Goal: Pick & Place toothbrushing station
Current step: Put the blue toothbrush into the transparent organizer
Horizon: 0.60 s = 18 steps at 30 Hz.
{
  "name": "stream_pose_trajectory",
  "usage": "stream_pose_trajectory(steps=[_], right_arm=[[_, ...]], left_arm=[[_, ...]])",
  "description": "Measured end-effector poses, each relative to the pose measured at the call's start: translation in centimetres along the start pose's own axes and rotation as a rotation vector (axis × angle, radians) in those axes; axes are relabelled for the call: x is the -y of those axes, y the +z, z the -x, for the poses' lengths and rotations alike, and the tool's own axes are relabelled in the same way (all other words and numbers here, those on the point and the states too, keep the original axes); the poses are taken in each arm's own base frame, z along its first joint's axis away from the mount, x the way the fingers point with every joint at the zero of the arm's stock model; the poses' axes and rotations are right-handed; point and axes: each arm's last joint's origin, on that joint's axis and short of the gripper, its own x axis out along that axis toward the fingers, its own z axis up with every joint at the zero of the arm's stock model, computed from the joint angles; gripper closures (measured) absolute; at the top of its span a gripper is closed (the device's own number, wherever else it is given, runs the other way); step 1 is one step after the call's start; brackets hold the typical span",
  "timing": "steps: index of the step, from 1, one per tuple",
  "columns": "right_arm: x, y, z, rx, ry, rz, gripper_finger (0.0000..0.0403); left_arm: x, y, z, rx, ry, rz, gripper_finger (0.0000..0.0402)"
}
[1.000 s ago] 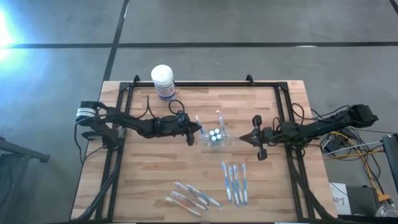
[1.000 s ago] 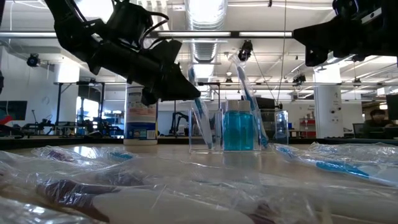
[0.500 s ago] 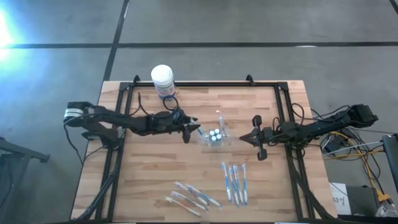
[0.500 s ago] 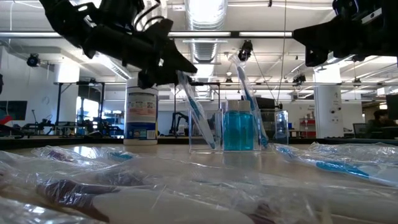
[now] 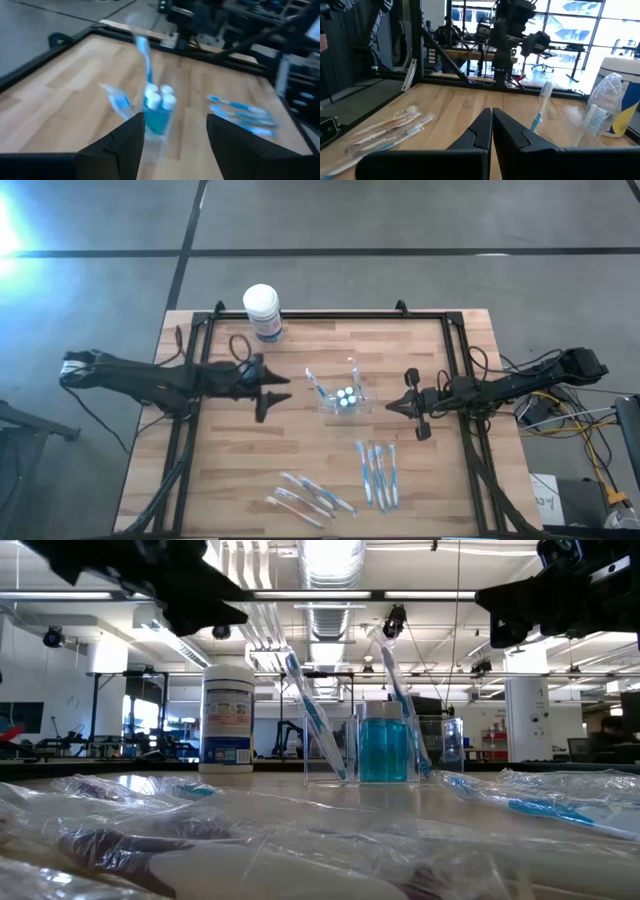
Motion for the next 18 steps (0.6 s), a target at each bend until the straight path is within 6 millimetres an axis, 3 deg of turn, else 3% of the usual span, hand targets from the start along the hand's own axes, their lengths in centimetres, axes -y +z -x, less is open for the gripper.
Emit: stream_pose_trajectory(steps=[6,11,14,18], right_arm=[[0.0,0.0,0.0,-0.001,0.000,-0.004,0.0394],[0.0,0.0,0.0,0.003,-0.001,-0.029,0.0394],[0.0,0.0,-0.1,-0.001,0.000,-0.042,0.0394],[-0.1,-0.5,-0.2,-0.038,0.038,-0.046,0.0394]], left_arm=[[0.8,-4.5,1.7,0.075,-0.085,0.010,0.0213],[0.3,-7.5,2.2,0.115,-0.126,0.013,0.0308],[0.0,-8.4,2.3,0.088,-0.150,0.010,0.0381],[0.0,-8.6,2.3,0.083,-0.167,0.001,0.0390]])
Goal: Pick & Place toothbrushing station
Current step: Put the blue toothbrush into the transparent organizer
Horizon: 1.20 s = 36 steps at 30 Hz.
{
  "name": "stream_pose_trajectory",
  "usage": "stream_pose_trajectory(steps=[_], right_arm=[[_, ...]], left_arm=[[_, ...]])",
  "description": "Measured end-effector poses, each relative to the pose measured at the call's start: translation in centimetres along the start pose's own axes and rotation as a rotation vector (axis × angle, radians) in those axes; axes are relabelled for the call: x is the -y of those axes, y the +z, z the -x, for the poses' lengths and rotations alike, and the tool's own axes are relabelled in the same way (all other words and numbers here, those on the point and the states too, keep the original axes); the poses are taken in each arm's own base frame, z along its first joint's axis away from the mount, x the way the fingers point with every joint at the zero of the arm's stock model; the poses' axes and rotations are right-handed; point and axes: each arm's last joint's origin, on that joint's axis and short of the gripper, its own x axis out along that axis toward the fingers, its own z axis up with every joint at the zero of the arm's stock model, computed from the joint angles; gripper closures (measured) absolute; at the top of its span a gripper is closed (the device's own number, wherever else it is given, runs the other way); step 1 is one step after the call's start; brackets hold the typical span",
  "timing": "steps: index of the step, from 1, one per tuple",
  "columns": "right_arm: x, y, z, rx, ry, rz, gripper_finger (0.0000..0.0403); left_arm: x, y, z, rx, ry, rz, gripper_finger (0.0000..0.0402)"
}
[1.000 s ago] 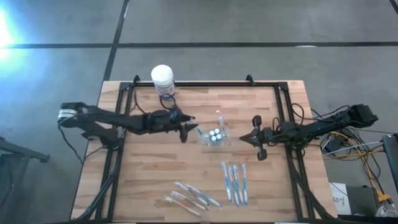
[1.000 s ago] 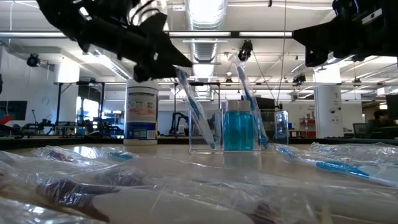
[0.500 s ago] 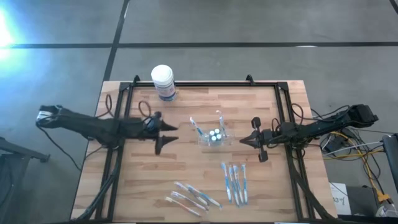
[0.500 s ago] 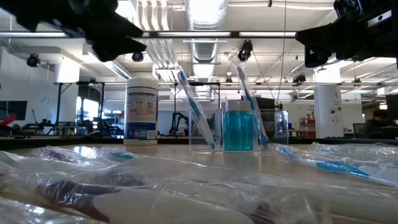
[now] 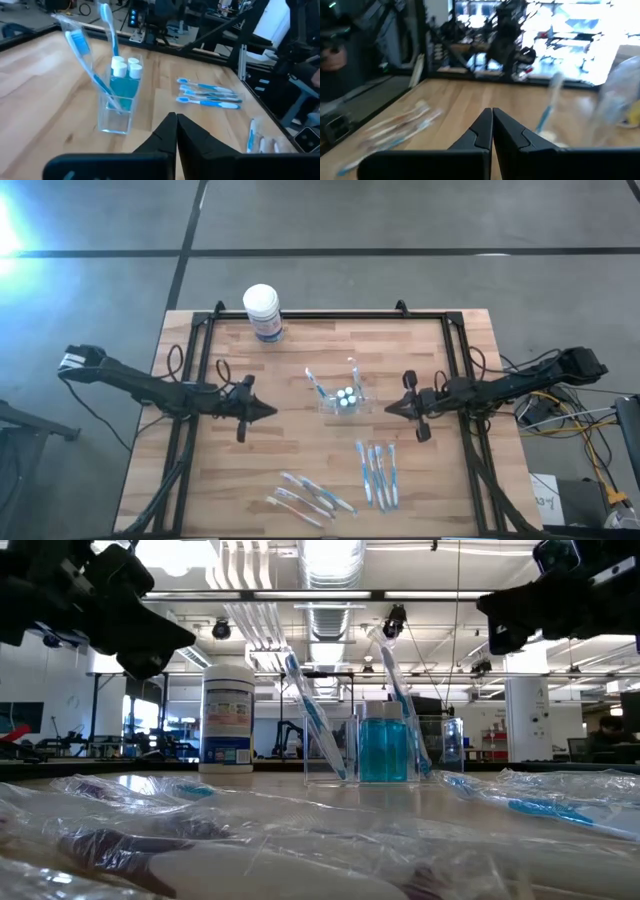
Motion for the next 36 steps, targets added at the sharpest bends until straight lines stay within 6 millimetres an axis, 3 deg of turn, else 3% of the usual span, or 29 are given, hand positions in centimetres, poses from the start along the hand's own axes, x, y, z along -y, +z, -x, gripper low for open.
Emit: stream_pose_trajectory(steps=[10,18,23,29,36], right_arm=[[-0.1,-0.6,-0.3,-0.045,0.041,-0.077,0.0394],[-0.1,1.0,-1.1,-0.004,0.015,-0.143,0.0394],[-0.2,2.3,-2.3,-0.156,-0.125,-0.264,0.0394],[-3.3,4.7,-3.1,-0.473,-0.392,-0.378,0.0394],[-9.0,6.1,-3.8,-0.585,-0.548,-0.476,0.0394]], left_arm=[[0.2,1.0,0.3,0.058,-0.008,-0.164,0.0389],[0.1,1.1,0.6,0.077,0.000,-0.150,0.0397],[-0.1,0.1,0.8,0.050,0.000,-0.122,0.0398],[-0.3,-0.4,0.9,0.033,-0.005,-0.113,0.0399],[0.0,-0.5,0.9,0.011,-0.102,-0.096,0.0386]])
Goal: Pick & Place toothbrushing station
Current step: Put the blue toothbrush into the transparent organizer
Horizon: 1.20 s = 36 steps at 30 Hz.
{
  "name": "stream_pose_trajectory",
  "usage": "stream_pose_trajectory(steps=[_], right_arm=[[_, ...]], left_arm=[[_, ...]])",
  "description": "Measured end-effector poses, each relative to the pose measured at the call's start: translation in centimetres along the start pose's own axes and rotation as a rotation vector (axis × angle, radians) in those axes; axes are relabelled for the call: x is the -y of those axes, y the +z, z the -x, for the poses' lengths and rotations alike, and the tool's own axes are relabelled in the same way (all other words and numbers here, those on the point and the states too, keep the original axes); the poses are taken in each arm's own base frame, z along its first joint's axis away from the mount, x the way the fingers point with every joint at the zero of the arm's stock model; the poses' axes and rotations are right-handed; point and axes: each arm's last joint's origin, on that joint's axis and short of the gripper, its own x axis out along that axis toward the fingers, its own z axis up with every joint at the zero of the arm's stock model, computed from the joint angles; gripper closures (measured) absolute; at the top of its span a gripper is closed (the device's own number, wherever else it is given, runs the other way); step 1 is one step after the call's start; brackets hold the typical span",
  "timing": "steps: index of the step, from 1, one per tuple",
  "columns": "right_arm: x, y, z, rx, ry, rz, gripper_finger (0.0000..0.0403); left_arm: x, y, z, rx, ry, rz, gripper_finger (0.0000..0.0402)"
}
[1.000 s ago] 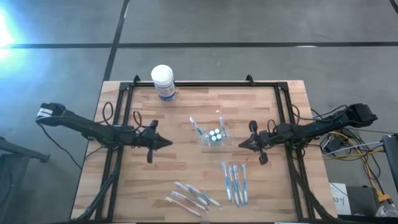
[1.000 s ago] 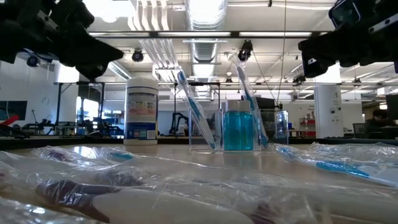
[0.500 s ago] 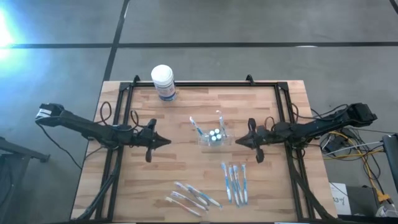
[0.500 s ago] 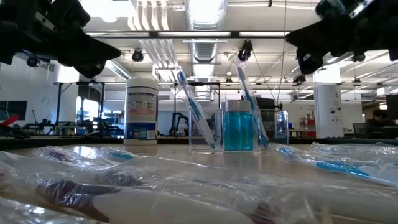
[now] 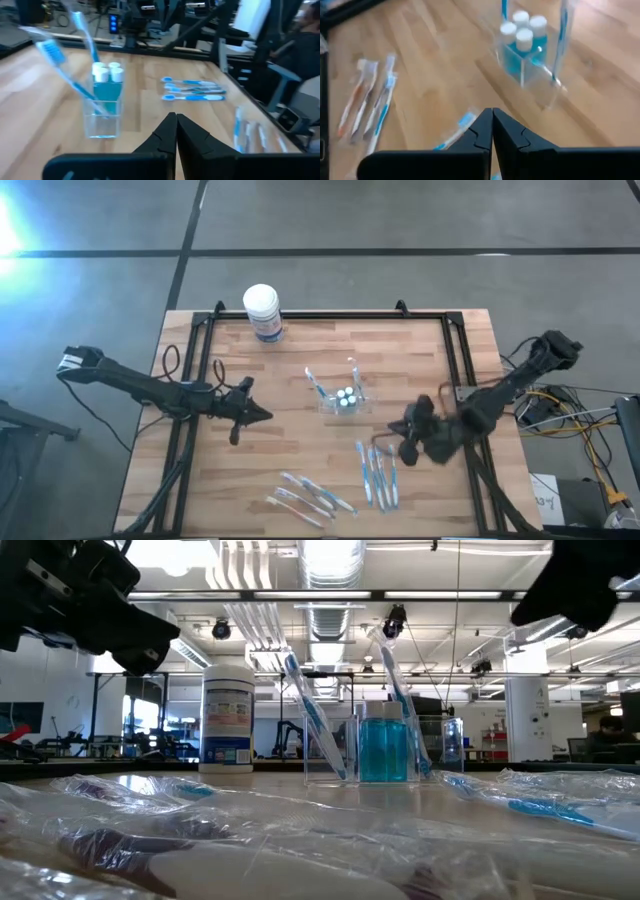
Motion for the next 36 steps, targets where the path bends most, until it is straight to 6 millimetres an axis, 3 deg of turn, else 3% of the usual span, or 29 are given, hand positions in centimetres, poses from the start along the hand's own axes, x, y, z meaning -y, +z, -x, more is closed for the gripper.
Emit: stream_pose_trajectory(steps=[5,11,18,25,36], right_arm=[[-2.7,-1.9,0.5,-0.019,-0.186,-0.076,0.0394],[-5.9,-3.7,-0.7,-0.202,-0.377,-0.083,0.0389],[-9.5,-5.1,-2.9,-0.411,-0.427,-0.149,0.0314],[-10.5,-5.9,-3.7,-0.507,-0.444,-0.279,0.0251],[-9.8,-5.4,-5.6,-0.512,-0.471,-0.323,0.0243]], left_arm=[[0.0,-0.3,0.0,-0.039,-0.009,0.026,0.0397],[0.0,-0.6,0.0,-0.069,-0.030,0.025,0.0388],[0.1,-0.8,0.0,-0.093,-0.060,0.029,0.0397],[0.1,-0.9,0.1,-0.110,-0.090,0.032,0.0388],[0.1,-1.0,0.1,-0.114,-0.092,0.035,0.0397]])
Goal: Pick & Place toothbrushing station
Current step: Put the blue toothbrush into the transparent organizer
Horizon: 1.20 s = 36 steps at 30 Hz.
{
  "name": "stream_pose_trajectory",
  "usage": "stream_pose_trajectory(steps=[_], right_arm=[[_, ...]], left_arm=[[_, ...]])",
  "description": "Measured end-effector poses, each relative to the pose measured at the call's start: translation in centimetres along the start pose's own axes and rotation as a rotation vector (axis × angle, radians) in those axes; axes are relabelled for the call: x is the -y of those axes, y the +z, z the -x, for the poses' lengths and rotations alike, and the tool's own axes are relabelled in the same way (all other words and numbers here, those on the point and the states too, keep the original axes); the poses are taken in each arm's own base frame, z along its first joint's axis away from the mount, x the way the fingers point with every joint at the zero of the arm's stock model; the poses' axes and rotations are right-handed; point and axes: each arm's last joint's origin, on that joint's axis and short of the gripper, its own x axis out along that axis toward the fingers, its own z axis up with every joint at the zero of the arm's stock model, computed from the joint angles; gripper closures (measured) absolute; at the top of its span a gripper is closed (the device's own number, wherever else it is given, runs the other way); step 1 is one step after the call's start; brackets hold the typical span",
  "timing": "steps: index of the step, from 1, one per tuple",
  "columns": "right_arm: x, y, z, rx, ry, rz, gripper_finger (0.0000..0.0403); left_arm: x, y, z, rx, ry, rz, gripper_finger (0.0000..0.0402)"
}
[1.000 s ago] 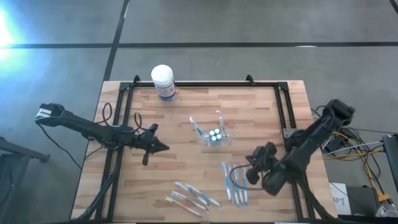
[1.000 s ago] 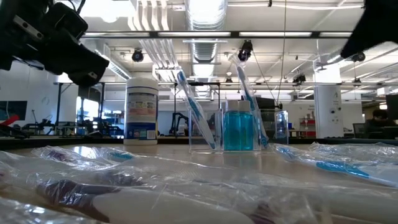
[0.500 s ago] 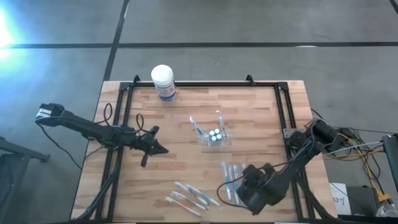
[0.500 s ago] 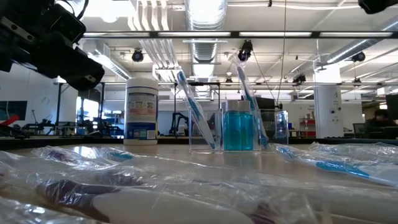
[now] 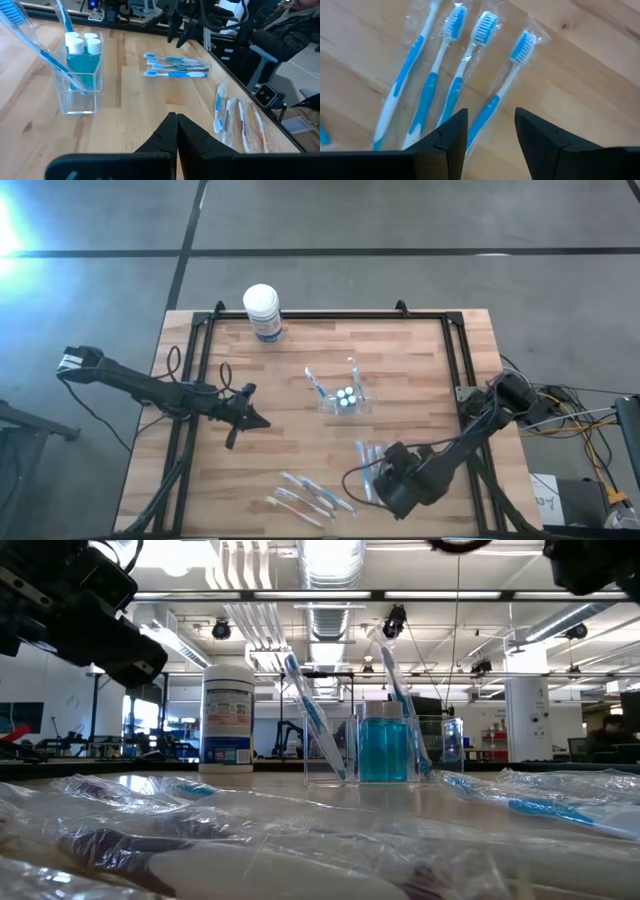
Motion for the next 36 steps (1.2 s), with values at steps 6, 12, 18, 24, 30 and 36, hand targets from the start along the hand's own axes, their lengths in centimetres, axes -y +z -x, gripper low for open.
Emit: stream_pose_trajectory(steps=[6,12,18,24,30,36], right_arm=[[-0.6,-0.2,-1.3,-0.050,-0.019,0.021,0.0243],[-0.3,-0.4,-2.2,-0.058,-0.041,0.019,0.0243],[-0.1,-0.9,-4.3,-0.081,0.029,0.006,0.0243],[0.8,-1.0,-5.3,-0.113,0.018,-0.001,0.0244],[1.0,-1.1,-5.5,-0.143,0.011,0.116,0.0281],[0.9,-1.0,-5.4,-0.139,0.012,0.186,0.0360]], left_arm=[[0.0,-0.1,0.0,-0.014,-0.017,0.026,0.0381],[0.1,-0.2,0.0,-0.025,-0.031,0.048,0.0382],[0.1,-0.2,0.0,-0.027,-0.037,0.051,0.0382],[0.1,-0.2,0.0,-0.028,-0.040,0.051,0.0381],[0.1,-0.2,0.0,-0.028,-0.041,0.047,0.0388],[0.1,-0.2,0.0,-0.028,-0.041,0.045,0.0393]])
